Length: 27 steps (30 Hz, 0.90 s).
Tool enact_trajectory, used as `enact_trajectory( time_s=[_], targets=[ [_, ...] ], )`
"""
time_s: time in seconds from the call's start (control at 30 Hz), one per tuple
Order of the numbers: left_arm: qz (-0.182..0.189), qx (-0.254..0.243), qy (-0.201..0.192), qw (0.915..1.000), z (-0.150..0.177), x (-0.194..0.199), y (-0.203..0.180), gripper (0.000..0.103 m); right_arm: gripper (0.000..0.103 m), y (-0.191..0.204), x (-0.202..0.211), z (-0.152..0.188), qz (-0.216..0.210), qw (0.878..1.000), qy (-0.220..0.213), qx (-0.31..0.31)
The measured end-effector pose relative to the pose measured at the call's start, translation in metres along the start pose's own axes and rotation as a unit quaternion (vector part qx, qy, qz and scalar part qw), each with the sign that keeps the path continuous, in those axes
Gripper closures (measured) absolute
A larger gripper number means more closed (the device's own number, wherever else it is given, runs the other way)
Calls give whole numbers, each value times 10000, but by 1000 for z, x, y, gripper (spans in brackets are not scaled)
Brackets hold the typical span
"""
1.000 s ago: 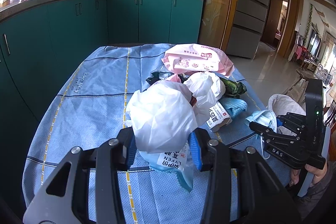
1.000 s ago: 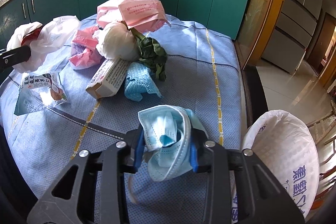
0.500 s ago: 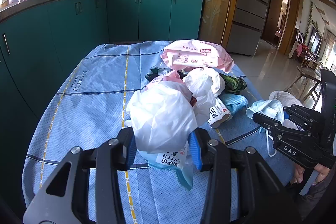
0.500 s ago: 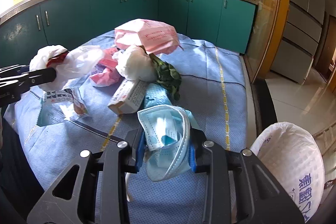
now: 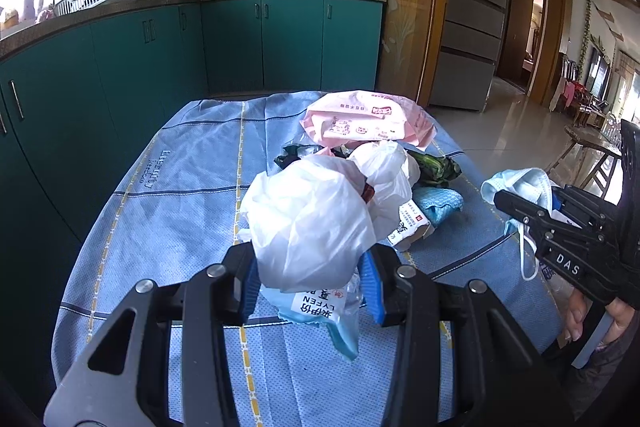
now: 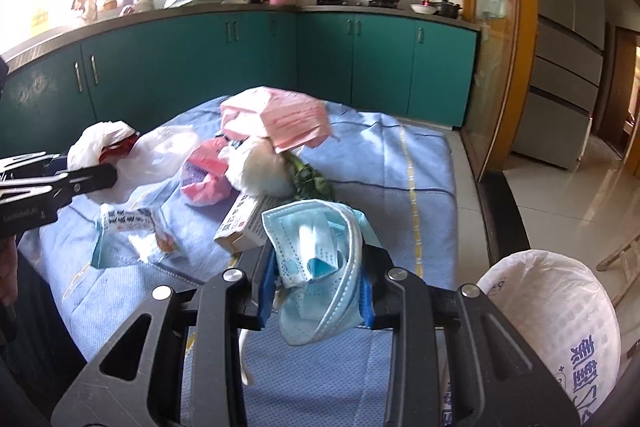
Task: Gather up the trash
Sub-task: 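Lift the white bag with the left tool while the right tool carries the mask, then move both tools over the bin and open them to drop the mask and bag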
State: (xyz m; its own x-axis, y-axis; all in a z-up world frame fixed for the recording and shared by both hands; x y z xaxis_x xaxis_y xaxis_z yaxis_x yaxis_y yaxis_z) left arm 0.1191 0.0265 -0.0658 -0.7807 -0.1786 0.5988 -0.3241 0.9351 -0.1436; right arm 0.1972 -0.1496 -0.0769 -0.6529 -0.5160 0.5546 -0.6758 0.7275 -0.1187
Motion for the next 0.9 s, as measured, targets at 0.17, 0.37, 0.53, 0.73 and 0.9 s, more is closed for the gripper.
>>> enact_trajectory(
  time_s=[0.17,0.37,0.53,0.73,0.9],
  targets=[
    [21,-57,-48,10000,-1,4,-3,60,70,-17,11,-2,202,9991,-251,-262],
    [31,-104,-17,9999,0,2,-6,60,70,-38,24,-1,381,9959,-498,-657],
    [91,-121,11,9999,0,1,-10,60,70,-52,23,3,834,9914,-419,-916],
    [729,-312,211,9966,-2,-5,-47,60,70,-101,28,24,1814,9657,-17,-1858],
    [1320,-710,381,9880,-4,-21,-109,60,70,-138,39,54,2698,9317,477,-2386]
  ],
)
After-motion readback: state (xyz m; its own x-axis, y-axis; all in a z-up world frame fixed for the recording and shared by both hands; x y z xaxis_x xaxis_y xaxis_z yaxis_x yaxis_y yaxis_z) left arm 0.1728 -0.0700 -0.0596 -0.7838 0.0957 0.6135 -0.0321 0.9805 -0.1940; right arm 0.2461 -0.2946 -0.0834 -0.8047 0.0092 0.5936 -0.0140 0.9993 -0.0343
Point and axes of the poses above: each gripper's, at about its wrist camera, not at the fingertips, and x roughly against the way its jaws point, y to its left, z to its underside, the point moved 1 cm from there along -x, roughly the way its jaws point, and after that the axes turned 9 degrees about x, right-handed, at the moved point
